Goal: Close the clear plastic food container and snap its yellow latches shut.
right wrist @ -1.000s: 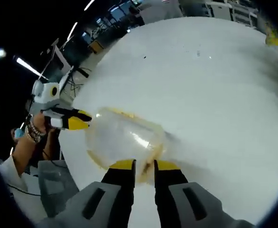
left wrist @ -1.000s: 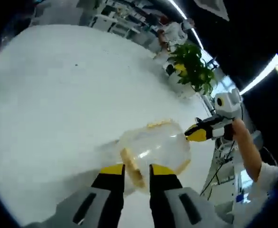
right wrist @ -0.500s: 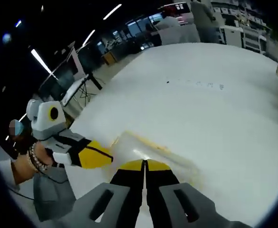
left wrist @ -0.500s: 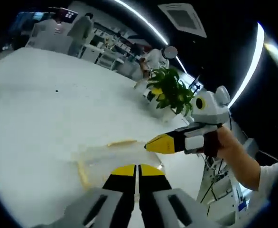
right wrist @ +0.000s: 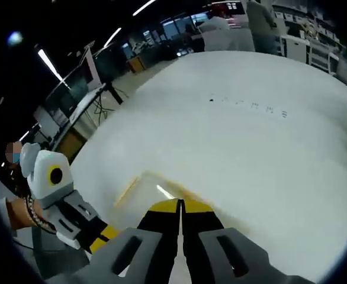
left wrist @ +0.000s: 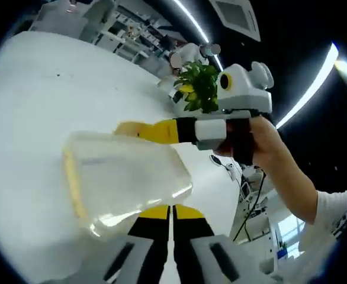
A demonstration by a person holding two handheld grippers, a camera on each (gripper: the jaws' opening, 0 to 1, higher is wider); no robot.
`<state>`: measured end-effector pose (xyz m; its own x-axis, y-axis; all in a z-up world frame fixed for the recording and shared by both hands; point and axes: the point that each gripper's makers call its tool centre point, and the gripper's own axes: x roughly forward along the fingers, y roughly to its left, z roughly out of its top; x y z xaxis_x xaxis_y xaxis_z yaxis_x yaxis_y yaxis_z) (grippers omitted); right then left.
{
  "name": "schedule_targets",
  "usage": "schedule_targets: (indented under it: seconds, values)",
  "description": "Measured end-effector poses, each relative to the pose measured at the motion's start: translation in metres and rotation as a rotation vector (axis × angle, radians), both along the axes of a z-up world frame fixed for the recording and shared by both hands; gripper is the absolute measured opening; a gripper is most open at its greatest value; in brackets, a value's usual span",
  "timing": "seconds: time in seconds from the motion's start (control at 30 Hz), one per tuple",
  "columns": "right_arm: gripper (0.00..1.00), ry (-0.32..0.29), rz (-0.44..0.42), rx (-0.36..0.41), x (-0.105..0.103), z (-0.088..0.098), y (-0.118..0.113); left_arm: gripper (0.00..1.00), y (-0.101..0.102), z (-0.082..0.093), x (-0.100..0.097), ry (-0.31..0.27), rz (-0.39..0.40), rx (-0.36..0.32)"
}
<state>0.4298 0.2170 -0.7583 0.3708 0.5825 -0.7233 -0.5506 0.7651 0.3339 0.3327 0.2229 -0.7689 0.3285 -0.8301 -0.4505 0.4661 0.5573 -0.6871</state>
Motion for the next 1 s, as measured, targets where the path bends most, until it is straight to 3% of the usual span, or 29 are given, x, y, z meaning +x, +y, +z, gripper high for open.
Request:
schedule_targets:
  seconds: [0.2,0.3,0.33,0.5,0.57,0.63,0.7,0.77,0.8,0.87,0.9,0.93,1.0]
  values:
    - [0.00,0.002,-0.026,-0.001,0.015,-0.008,0.003,0.00,-0.001,0.000,-0.001,-0.002,0.001,-0.010]
    - [0.00,0.018,-0.024,-0.074,0.015,-0.023,-0.003,0.00,-0.002,0.000,-0.001,-0.012,0.006,-0.020]
    - [0.00,-0.023,-0.021,-0.073,0.023,-0.020,-0.001,0.00,-0.003,0.000,-0.002,-0.006,0.007,-0.027]
    - [0.00,-0.015,0.036,-0.133,0.019,-0.016,-0.002,0.00,-0.002,0.001,-0.001,-0.003,0.022,-0.018]
    - [0.00,-0.070,0.108,-0.145,0.021,-0.006,0.001,0.00,0.005,0.007,0.009,-0.090,0.024,0.038]
    - [0.00,-0.121,0.234,-0.185,0.017,0.003,0.004,0.00,0.010,0.021,0.019,-0.189,0.028,0.066]
    - [0.00,-0.152,0.366,-0.226,0.013,0.010,0.006,0.05,0.007,0.036,0.019,-0.291,-0.056,0.091]
    - [0.09,-0.111,0.423,-0.267,0.006,0.011,0.003,0.16,0.006,0.044,0.021,-0.502,-0.182,0.227]
    - [0.14,-0.111,0.449,-0.279,0.005,0.012,0.003,0.18,0.006,0.048,0.023,-0.598,-0.232,0.287]
    - [0.20,-0.101,0.550,-0.342,-0.002,0.010,0.002,0.18,-0.002,0.049,0.016,-0.784,-0.415,0.402]
    - [0.21,-0.102,0.598,-0.375,0.001,0.008,0.002,0.20,-0.005,0.047,0.011,-0.796,-0.469,0.420]
    - [0.24,-0.100,0.639,-0.403,0.000,0.006,0.001,0.23,-0.009,0.047,0.008,-0.762,-0.469,0.396]
    - [0.30,-0.060,0.743,-0.452,-0.011,0.000,0.001,0.37,-0.023,0.050,-0.005,-0.734,-0.549,0.285]
